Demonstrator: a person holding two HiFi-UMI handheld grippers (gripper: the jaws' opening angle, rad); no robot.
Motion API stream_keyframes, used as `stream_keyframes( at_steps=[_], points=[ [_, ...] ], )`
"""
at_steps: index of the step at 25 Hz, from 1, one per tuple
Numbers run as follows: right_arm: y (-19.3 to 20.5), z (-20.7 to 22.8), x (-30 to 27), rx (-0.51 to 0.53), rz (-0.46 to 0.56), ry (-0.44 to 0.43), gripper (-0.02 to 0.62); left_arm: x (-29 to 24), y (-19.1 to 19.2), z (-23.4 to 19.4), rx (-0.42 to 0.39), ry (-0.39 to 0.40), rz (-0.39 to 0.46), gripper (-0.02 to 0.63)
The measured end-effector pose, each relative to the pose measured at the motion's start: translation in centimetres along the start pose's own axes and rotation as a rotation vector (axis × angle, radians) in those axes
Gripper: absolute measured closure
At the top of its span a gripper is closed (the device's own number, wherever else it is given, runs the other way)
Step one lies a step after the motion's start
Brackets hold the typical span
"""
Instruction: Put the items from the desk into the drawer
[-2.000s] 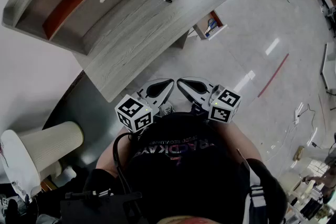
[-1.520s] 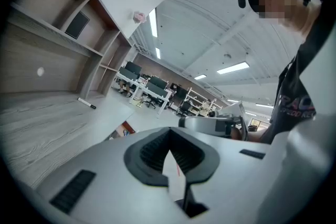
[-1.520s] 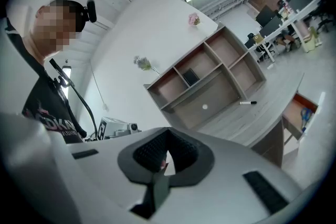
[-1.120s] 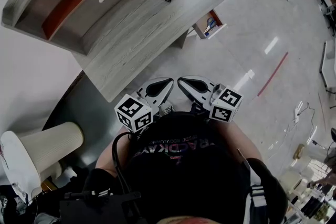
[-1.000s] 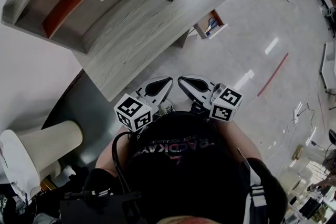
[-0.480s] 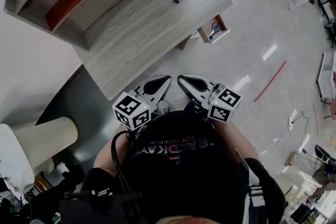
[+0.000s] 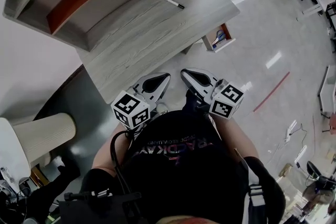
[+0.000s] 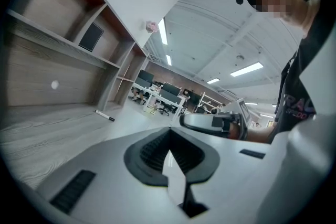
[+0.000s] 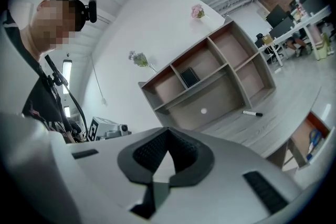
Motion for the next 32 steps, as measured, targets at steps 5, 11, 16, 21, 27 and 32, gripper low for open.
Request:
stream_keyframes(
  at_steps=[5,11,16,21,27,32],
  points=[
    [-2.2,4.2,0.0,-0.009,-0.040,-0.034,0.578,-3.1,-1.1,-0.9,0.020,-0.056,0.024,0.595],
    [-4.8,8.6,-1.3,0.004,-0.111,-0.080,0.578,-5.5,-2.6,-1.7,0.058,-0.139,0.042,0.595],
    [-6.4,12.4,-3.0,0.005,-0.141,-0.096,0.578,-7.3,-3.8,-2.6,0.071,-0.183,0.042,0.595],
    [-7.6,16.1,-4.7,0.015,-0.176,-0.098,0.578,-8.9,-4.3,-4.3,0.105,-0.235,0.046,0.595],
    [-8.7,20.0,-6.5,0.009,-0.229,-0.106,0.578,-11.2,-4.6,-5.9,0.115,-0.294,0.049,0.595],
    [-8.9,23.8,-8.5,0.021,-0.292,-0.089,0.578,-12.7,-4.7,-6.6,0.125,-0.346,0.053,0.595]
  ],
)
Point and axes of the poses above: the fingertips, and each gripper's own axes: x backward along the fingers, z to its right, y out of its underside, the point moved 8 cm from there along x, backward along the fingers, and after that the axes turned 4 degrees about -y, right-handed, at the moved point
